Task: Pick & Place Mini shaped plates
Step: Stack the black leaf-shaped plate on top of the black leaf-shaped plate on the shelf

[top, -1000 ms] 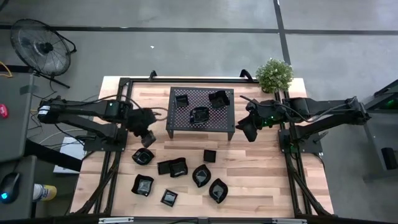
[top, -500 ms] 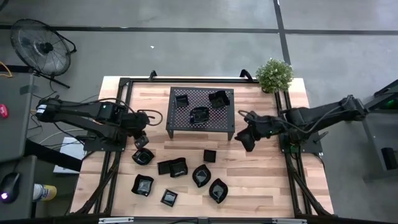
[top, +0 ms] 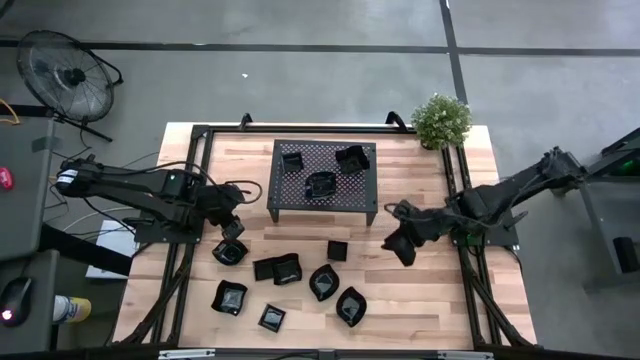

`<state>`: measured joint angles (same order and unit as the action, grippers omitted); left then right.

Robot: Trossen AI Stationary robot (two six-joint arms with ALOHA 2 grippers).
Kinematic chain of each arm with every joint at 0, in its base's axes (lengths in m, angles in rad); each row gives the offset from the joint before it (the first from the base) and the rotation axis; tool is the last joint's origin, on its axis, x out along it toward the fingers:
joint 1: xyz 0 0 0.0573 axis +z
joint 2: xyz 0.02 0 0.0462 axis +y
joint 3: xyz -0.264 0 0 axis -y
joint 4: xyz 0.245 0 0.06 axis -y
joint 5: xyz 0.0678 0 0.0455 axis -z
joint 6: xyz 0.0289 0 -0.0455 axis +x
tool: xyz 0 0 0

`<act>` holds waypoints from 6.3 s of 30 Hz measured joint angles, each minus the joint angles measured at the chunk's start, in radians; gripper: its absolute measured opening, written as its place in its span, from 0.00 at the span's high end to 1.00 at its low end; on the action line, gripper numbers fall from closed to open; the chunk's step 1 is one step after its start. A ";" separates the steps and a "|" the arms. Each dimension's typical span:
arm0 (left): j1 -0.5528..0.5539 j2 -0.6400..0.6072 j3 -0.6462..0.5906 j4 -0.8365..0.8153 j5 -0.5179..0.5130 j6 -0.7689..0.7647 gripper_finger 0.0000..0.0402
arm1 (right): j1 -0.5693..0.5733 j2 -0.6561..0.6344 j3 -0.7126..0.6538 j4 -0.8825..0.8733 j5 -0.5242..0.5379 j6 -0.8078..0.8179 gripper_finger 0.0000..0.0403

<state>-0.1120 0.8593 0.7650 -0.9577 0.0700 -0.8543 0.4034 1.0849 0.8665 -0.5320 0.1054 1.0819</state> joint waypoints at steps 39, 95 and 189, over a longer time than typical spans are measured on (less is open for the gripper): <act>0.000 -0.238 0.000 -0.019 -0.029 0.283 0.66 | 0.178 0.571 0.002 0.433 -0.109 0.628 0.68; 0.000 -0.339 0.000 -0.018 -0.027 0.266 0.66 | 0.154 0.689 0.003 0.573 -0.114 0.394 0.86; 0.000 -0.339 0.000 -0.041 -0.006 0.272 0.66 | 0.138 0.770 0.004 0.763 -0.113 0.398 0.98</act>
<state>-0.1118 0.5201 0.7654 -0.9985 0.0635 -0.5823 0.5414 1.8549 0.8703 0.2310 -0.0074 1.4802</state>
